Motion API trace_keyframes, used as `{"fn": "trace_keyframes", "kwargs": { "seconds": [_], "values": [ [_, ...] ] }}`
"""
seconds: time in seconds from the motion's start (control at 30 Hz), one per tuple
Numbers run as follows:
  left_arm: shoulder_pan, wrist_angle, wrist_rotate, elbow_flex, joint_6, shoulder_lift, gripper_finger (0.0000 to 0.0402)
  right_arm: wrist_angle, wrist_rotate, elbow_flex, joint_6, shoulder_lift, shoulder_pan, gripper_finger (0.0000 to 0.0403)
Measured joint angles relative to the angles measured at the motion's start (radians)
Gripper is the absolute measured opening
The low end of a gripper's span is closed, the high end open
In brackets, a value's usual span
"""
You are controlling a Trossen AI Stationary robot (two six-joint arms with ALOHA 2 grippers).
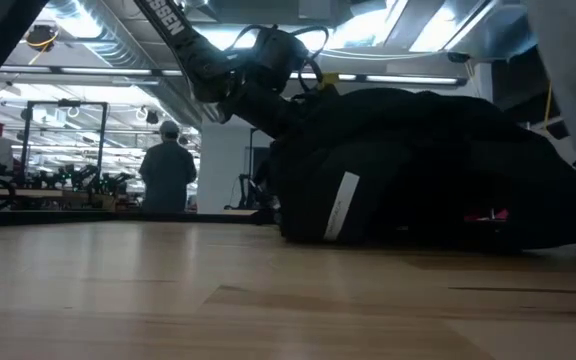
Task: Unpack backpack
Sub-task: Remove the blue zip bag from the black backpack
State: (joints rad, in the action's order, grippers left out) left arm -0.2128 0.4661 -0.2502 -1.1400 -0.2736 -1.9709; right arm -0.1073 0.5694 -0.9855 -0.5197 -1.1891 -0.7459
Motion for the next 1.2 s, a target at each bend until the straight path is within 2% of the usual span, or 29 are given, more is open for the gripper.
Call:
{"fn": "trace_keyframes", "kwargs": {
  "seconds": [0.2,0.37,0.53,0.6,0.93,1.03,1.2],
  "values": [
    [-0.004,0.0,0.004,0.0,0.01,0.0,0.0001,0.143,-0.211,0.0,0.166,-0.169,0.129,0.0],
    [-0.004,0.0,0.004,0.0,0.026,0.0,0.0001,0.313,-0.255,0.0,0.251,-0.314,0.176,0.0],
    [-0.004,-0.006,0.004,0.0,0.036,0.0,0.0001,0.49,-0.416,0.0,0.328,-0.426,0.228,0.0],
    [-0.004,-0.007,0.004,0.0,0.041,0.0,0.0001,0.523,-0.445,0.0,0.331,-0.455,0.241,0.0],
    [-0.004,-0.005,0.003,0.0,0.08,0.0,0.0001,0.473,-0.427,0.0,0.332,-0.588,0.284,0.0001],
    [-0.004,-0.006,0.004,0.0,0.08,0.0,0.0002,0.413,-0.359,0.0,0.302,-0.617,0.297,0.0006],
    [-0.004,-0.01,0.003,0.0,0.08,0.0,0.0002,0.357,-0.272,0.001,0.266,-0.628,0.297,0.0054]
  ]
}}
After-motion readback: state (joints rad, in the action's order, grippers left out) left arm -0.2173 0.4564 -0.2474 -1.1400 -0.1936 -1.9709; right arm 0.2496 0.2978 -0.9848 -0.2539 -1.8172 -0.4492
